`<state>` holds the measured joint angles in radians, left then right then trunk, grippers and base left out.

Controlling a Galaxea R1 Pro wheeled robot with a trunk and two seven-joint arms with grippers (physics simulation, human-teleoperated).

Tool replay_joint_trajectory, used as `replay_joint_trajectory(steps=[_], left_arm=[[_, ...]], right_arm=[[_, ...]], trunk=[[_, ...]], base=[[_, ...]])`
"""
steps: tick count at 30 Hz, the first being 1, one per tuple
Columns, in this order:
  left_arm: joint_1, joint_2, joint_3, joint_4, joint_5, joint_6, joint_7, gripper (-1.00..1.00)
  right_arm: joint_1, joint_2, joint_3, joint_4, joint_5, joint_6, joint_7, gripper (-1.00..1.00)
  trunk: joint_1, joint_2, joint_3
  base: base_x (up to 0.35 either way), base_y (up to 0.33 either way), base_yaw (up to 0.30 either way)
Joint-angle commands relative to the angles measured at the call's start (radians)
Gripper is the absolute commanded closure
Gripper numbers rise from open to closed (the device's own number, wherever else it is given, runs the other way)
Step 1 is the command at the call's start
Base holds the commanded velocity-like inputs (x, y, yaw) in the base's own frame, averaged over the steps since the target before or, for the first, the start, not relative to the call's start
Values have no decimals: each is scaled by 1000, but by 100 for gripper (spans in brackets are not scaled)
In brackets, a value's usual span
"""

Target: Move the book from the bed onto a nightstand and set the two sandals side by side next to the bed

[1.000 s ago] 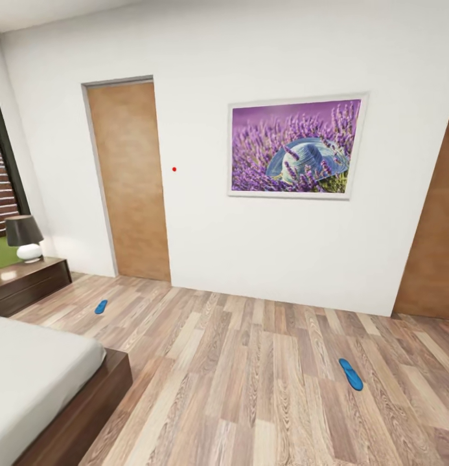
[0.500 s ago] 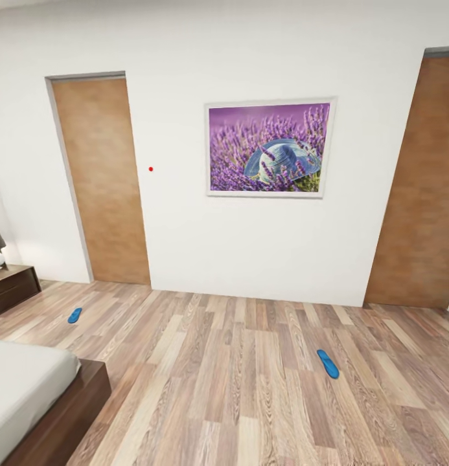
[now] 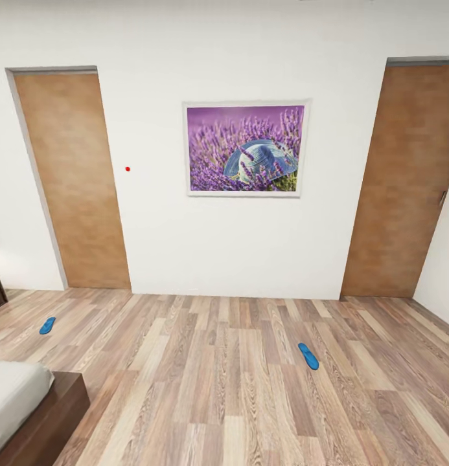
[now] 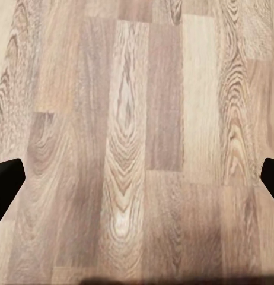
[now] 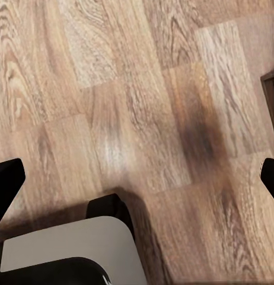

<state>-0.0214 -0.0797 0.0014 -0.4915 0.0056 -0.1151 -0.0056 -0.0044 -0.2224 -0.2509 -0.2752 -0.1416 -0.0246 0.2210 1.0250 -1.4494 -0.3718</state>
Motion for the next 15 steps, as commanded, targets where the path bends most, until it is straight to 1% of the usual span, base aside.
replay_joint_trajectory(steps=[1, 15], left_arm=[[0, 0, 0, 0, 1, -3, -1, -100], [-1, 0, 0, 0, 1, -3, -1, -100]], right_arm=[[0, 0, -2, 1, -10, -1, 6, -100], [0, 0, -2, 1, -10, -1, 6, -100]], trunk=[[0, -1, -1], [0, -1, -1]], base=[[0, 0, -202], [0, 0, -200]])
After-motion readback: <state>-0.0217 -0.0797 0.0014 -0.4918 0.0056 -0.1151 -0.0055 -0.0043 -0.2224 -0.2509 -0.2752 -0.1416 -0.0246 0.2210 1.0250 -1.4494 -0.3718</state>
